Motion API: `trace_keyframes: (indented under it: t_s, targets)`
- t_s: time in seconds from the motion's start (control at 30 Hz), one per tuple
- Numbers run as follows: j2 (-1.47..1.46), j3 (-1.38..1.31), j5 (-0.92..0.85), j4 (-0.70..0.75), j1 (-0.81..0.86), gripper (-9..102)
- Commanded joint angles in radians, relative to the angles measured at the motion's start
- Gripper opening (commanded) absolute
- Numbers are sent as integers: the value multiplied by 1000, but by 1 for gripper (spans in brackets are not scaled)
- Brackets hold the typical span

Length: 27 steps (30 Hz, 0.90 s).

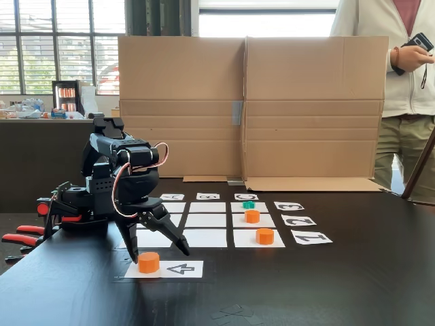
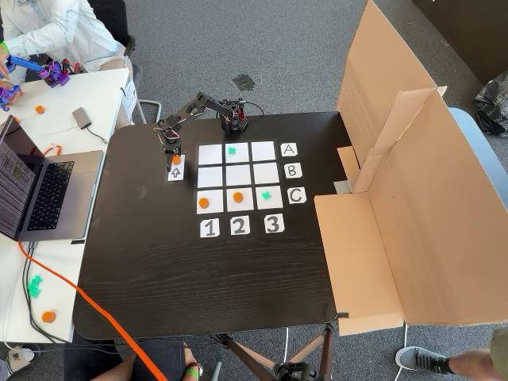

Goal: Pick up the round, orange token and place it in the grid on square B2.

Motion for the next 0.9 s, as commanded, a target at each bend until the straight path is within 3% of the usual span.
trace_keyframes:
  t_s: [0.0,0.1,0.3,0.43,0.63,0.87]
  targets:
    - [11,-41,12,-6,-8,51]
    - [9,-44,12,-5,-6,48]
    - [0,-57,12,-2,-3,31]
    - [-6,-64,12,0,-3,27]
    - [-11,-71,6,2,-6,3]
    - [-14,-71,6,2,-6,0]
